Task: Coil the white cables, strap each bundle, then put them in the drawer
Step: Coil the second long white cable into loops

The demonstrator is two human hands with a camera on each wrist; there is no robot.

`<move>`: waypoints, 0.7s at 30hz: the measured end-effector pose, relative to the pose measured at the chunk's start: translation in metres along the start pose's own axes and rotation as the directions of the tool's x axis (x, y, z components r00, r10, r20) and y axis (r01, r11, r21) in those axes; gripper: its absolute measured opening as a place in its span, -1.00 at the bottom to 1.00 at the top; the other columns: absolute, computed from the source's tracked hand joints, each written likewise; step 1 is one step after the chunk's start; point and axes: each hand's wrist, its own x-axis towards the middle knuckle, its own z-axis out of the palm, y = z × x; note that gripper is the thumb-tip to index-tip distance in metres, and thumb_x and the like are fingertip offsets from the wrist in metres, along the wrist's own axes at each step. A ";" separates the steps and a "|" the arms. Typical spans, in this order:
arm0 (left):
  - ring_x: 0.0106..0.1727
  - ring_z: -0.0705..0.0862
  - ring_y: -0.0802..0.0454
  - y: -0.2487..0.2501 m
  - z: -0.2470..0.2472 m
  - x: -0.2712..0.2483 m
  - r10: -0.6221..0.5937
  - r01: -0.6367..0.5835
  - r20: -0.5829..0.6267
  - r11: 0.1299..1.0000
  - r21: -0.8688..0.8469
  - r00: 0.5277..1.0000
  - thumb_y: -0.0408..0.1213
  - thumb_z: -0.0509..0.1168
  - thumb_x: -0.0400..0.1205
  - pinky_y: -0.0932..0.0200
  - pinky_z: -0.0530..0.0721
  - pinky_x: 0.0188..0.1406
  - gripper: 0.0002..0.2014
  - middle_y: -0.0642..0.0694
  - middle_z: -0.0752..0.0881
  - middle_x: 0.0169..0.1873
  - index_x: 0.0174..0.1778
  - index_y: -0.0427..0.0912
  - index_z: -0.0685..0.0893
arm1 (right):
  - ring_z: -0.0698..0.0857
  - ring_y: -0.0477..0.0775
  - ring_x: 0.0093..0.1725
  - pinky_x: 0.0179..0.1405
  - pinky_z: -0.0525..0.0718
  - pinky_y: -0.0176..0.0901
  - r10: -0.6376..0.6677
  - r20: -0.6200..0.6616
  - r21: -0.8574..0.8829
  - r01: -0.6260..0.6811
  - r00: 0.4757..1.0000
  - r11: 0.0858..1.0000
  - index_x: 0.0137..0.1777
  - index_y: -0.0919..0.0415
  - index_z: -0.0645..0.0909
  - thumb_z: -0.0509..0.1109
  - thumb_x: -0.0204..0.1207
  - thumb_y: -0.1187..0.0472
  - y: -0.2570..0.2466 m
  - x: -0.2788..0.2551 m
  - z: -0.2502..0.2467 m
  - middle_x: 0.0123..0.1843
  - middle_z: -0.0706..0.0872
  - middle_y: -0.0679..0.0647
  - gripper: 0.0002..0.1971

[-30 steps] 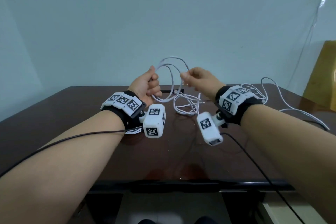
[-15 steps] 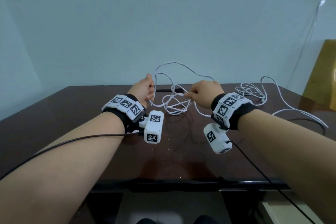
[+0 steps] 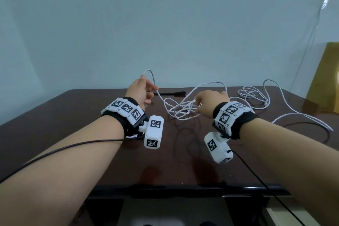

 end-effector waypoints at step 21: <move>-0.42 0.56 0.12 -0.015 0.018 -0.005 0.026 -0.265 0.366 0.736 0.623 0.930 -0.16 0.10 0.75 0.19 0.48 -0.29 -0.67 0.02 0.65 -0.44 -0.31 -0.09 0.60 | 0.52 0.00 -0.22 0.38 0.13 -0.15 -0.255 -0.174 -0.217 0.216 0.951 0.952 -0.27 -0.02 0.46 0.25 0.52 0.19 0.011 -0.010 0.007 -0.36 0.57 -0.12 -0.86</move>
